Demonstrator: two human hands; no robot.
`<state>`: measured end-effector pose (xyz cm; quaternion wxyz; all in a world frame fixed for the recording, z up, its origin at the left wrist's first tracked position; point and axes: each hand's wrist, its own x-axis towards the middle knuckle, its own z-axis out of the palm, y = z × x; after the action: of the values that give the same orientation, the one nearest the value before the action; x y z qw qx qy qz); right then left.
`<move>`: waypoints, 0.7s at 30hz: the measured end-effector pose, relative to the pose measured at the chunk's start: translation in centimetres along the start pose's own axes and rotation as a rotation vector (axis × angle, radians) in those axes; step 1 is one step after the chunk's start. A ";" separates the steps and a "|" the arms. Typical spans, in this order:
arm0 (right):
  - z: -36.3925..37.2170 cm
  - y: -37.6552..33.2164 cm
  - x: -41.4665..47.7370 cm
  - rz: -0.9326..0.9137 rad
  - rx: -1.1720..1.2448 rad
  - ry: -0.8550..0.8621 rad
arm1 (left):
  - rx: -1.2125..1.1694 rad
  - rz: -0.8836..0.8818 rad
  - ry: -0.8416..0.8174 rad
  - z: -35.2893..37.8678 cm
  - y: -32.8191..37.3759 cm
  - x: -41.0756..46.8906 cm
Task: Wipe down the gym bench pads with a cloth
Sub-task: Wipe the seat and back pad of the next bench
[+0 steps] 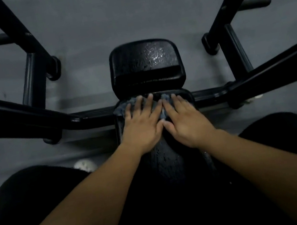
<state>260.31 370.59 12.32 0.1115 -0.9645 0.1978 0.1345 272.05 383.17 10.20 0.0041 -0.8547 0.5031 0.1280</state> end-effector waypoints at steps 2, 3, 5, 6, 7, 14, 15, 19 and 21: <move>0.3 0.2 0.5 -0.012 0.010 0.016 | -0.006 -0.011 0.029 0.3 0.2 0.5; 0.5 0.3 0.8 -0.012 0.004 0.025 | -0.013 -0.010 0.029 0.2 0.1 1.0; 0.7 0.2 1.8 -0.001 -0.011 0.032 | -0.025 -0.012 0.029 -0.3 -0.2 2.3; 0.6 0.2 2.5 -0.001 -0.008 0.037 | -0.030 -0.023 0.031 -0.4 -0.4 3.1; 0.2 0.1 3.2 -0.004 0.002 0.043 | -0.035 -0.039 0.034 -0.5 -0.5 3.7; -0.3 1.2 4.5 -0.042 0.046 0.142 | -0.062 -0.083 0.147 0.2 -0.4 4.1; -0.1 1.4 4.4 -0.040 0.048 0.157 | -0.054 -0.082 0.171 0.5 -0.5 3.7; 1.2 1.7 2.3 -0.047 -0.010 0.206 | -0.012 -0.094 0.208 2.1 -0.5 1.0; 2.3 1.4 0.3 -0.055 -0.032 0.215 | -0.028 -0.118 0.215 2.6 0.2 -0.8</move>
<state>259.49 369.87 9.88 0.0782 -0.9801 0.1799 0.0304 270.98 384.07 7.93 -0.0543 -0.8916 0.4477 0.0421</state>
